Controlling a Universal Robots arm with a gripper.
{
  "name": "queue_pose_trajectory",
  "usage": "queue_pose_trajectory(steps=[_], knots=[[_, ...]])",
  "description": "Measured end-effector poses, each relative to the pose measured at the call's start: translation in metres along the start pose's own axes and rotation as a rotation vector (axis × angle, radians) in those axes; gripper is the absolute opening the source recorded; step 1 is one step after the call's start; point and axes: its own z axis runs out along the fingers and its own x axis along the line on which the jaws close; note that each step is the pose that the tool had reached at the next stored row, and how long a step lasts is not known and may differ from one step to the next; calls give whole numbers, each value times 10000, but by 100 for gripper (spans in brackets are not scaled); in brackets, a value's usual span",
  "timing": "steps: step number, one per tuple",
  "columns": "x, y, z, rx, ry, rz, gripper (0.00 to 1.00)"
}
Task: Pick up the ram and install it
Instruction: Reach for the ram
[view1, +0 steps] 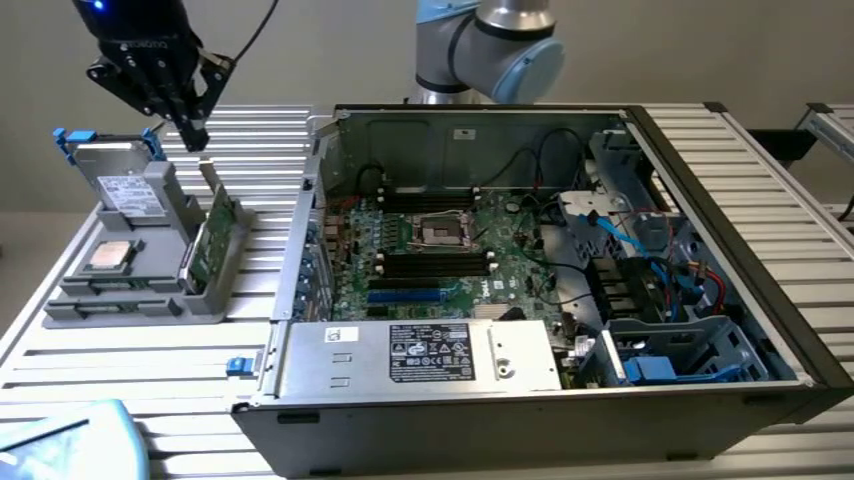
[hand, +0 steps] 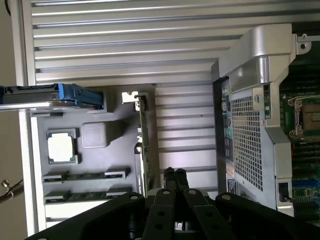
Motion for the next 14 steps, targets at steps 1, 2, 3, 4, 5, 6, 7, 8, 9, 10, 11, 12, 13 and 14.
queue_pose_trajectory(steps=[1,2,3,4,5,6,7,8,9,10,11,12,13,14], knots=[[46,-4,3,-2,0,1,11],[90,-7,5,-6,1,1,11],[135,-10,7,-12,0,1,11],[180,-14,8,-18,1,1,11],[227,-19,9,-26,2,0,11],[272,-24,9,-35,2,0,11],[318,-32,9,-45,3,2,11],[361,-40,8,-59,4,1,11],[405,-48,8,-75,5,2,11],[453,-58,6,-94,7,2,11],[498,-67,6,-112,8,2,11],[540,-76,5,-129,9,2,11],[584,-86,4,-148,10,2,11],[630,-97,3,-170,12,2,11]])
